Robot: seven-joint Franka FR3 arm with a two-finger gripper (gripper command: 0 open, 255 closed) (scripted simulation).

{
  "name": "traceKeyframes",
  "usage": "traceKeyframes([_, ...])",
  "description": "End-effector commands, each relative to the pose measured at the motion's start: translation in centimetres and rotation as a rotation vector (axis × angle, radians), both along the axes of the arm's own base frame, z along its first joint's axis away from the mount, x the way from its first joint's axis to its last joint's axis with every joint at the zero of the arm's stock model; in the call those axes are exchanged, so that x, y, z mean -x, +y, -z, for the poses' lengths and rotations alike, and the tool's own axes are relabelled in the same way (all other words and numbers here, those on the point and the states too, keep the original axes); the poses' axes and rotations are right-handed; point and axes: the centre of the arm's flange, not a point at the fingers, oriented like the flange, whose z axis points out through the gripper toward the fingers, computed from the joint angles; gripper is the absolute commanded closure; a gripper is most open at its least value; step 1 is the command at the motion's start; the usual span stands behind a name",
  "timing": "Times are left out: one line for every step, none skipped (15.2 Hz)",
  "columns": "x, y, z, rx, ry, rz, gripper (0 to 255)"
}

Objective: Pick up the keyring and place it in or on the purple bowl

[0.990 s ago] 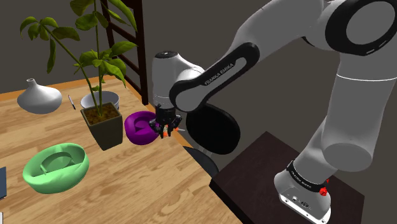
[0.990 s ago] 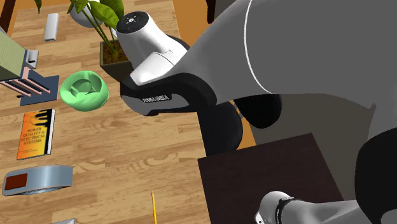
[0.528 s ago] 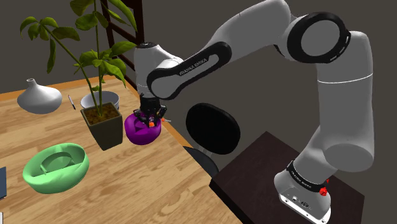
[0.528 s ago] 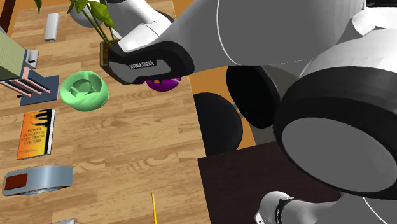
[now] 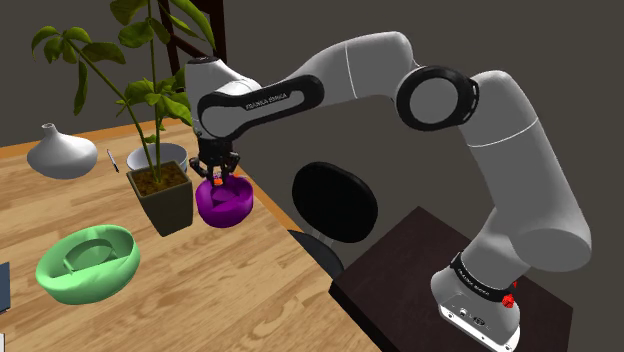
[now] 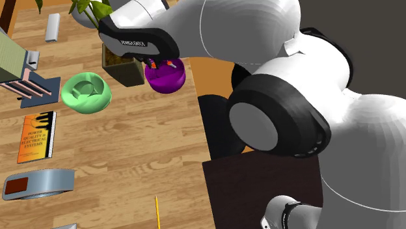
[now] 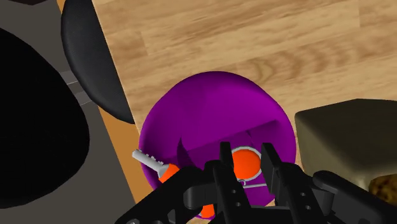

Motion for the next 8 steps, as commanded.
traceKeyframes([-0.4, 0.0, 0.8, 0.000, 0.000, 0.000, 255])
traceKeyframes([-0.4, 0.0, 1.3, 0.000, 0.000, 0.000, 255])
traceKeyframes([-0.4, 0.0, 1.9, 0.000, 0.000, 0.000, 255])
traceKeyframes([-0.4, 0.0, 2.4, 0.000, 0.000, 0.000, 255])
traceKeyframes([-0.4, 0.0, 2.9, 0.000, 0.000, 0.000, 255])
traceKeyframes([-0.4, 0.0, 3.4, 0.000, 0.000, 0.000, 255])
traceKeyframes([-0.4, 0.0, 4.0, 0.000, 0.000, 0.000, 255])
traceKeyframes([-0.4, 0.0, 4.5, 0.000, 0.000, 0.000, 255])
